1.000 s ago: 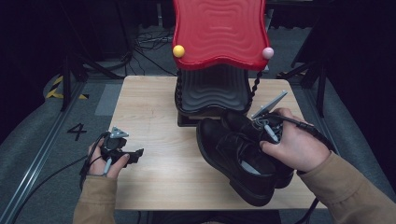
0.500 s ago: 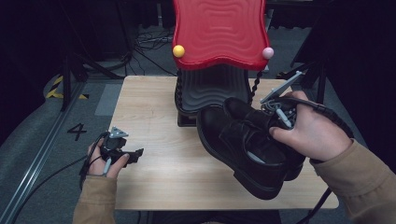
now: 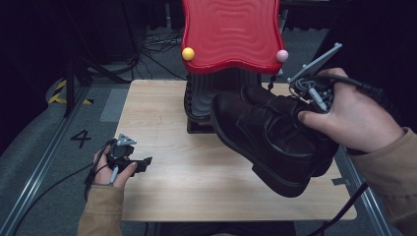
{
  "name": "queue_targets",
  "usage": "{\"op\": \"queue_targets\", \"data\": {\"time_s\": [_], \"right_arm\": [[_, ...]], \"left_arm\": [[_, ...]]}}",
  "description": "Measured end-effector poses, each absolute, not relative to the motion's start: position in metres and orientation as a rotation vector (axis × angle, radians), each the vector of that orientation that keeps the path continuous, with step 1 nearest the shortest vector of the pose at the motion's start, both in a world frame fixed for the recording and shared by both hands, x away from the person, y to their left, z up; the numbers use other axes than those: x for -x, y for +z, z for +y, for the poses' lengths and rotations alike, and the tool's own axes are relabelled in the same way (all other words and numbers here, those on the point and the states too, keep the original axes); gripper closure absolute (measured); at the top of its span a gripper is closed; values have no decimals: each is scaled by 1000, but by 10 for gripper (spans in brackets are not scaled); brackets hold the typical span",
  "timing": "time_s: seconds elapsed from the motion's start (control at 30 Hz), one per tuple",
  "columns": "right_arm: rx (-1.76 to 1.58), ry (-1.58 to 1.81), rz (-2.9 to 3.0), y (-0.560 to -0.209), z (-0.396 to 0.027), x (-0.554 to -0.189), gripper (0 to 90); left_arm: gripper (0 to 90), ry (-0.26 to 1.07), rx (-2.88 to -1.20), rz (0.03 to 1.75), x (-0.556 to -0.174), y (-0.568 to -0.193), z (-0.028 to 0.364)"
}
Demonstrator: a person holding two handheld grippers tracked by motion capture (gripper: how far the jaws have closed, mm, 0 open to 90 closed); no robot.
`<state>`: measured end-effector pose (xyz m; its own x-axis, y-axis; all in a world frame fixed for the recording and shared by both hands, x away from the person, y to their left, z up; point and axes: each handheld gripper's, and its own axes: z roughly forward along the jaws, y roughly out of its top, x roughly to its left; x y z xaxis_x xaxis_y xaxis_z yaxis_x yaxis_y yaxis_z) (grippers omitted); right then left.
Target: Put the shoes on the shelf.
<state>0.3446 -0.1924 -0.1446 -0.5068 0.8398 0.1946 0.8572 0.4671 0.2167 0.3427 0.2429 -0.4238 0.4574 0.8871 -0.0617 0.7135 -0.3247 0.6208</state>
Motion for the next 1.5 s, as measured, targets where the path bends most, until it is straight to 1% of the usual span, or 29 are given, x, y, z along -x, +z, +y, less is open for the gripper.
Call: {"op": "queue_targets", "data": {"time_s": [0.1,0.13,0.27,0.43,0.73,0.8,1.1,1.17,1.2,1.23,1.5], "right_arm": [[1534,-461,-2641,-134,-192,-345,826],[1539,-477,-2644,-124,-190,-346,826],[1543,-497,-2645,-113,-188,-348,826],[1572,-528,-2636,-91,-181,-361,826],[1696,-602,-2627,-64,-166,-398,826],[1704,-606,-2628,-63,-164,-401,826],[1828,-681,-2607,-40,-139,-447,826],[1840,-688,-2608,-38,-137,-451,826],[1869,-697,-2597,-35,-132,-460,826],[1869,-697,-2597,-35,-132,-460,826],[2022,-791,-2603,-32,-107,-497,826]], "left_arm": [[243,391,-2127,1331,-342,-423,243],[243,392,-2125,1329,-342,-424,244],[243,395,-2128,1331,-341,-424,244],[243,393,-2125,1339,-337,-424,248],[242,397,-2101,1357,-334,-425,254],[242,394,-2103,1359,-334,-425,255],[240,378,-2104,1347,-337,-429,256],[240,372,-2100,1352,-338,-429,257],[240,368,-2096,1352,-338,-430,257],[240,367,-2092,1357,-338,-430,257],[238,367,-2083,1348,-339,-430,257]]}}
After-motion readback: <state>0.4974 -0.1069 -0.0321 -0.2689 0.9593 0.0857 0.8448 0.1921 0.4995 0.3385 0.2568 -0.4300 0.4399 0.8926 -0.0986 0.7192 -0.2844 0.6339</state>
